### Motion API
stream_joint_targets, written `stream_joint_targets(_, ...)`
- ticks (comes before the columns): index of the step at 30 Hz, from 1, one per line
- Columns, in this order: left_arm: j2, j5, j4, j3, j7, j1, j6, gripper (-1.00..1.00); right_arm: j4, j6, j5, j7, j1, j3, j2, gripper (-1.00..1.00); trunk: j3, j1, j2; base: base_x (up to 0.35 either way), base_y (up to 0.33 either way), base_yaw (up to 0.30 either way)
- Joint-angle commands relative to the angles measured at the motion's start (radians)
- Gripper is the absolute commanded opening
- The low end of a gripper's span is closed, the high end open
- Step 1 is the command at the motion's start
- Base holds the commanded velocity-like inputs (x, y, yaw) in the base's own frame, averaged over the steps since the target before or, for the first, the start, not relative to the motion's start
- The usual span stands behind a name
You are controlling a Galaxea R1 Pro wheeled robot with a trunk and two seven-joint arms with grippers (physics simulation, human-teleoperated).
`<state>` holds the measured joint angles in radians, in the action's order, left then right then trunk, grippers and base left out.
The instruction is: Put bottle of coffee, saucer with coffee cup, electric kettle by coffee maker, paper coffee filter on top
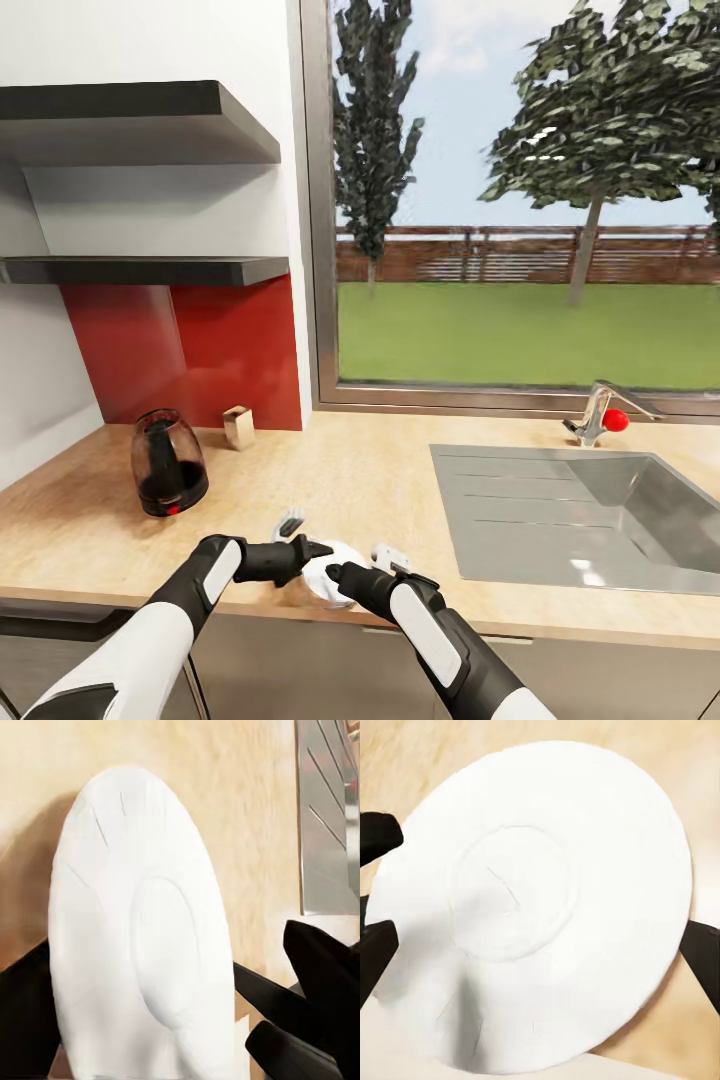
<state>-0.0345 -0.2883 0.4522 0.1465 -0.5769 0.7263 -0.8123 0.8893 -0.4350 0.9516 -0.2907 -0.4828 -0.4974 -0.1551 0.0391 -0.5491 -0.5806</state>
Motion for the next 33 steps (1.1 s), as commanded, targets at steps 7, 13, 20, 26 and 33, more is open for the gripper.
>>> stream_joint_targets(7,0.002,0.003,0.0,0.01,-0.003,0.001,-0.007,-1.0,-0.013,-0.002,0.027,-0.012,0.0,-0.003,0.0,1.0,0.002,-0.001,-0.001,0.0,0.0,0.0)
stream_joint_targets(13,0.002,0.002,0.001,0.01,-0.003,0.001,-0.007,-1.0,-0.013,-0.002,0.027,-0.012,0.0,-0.003,0.0,1.0,0.002,-0.001,-0.001,0.0,0.0,0.0)
stream_joint_targets(20,0.002,0.003,0.002,0.01,-0.003,0.001,-0.007,-1.0,-0.013,-0.002,0.027,-0.012,0.0,-0.003,0.0,1.0,0.002,-0.001,-0.001,0.0,0.0,0.0)
stream_joint_targets(26,0.004,0.003,0.002,0.009,-0.003,0.001,-0.007,-1.0,-0.013,-0.002,0.027,-0.012,0.0,-0.003,0.0,1.0,0.002,-0.001,-0.001,0.0,0.0,0.0)
stream_joint_targets(33,0.013,0.003,0.004,0.004,-0.003,0.009,-0.009,-1.0,-0.012,-0.002,0.026,-0.012,0.0,-0.003,-0.001,1.0,0.002,-0.001,-0.001,0.0,0.0,0.0)
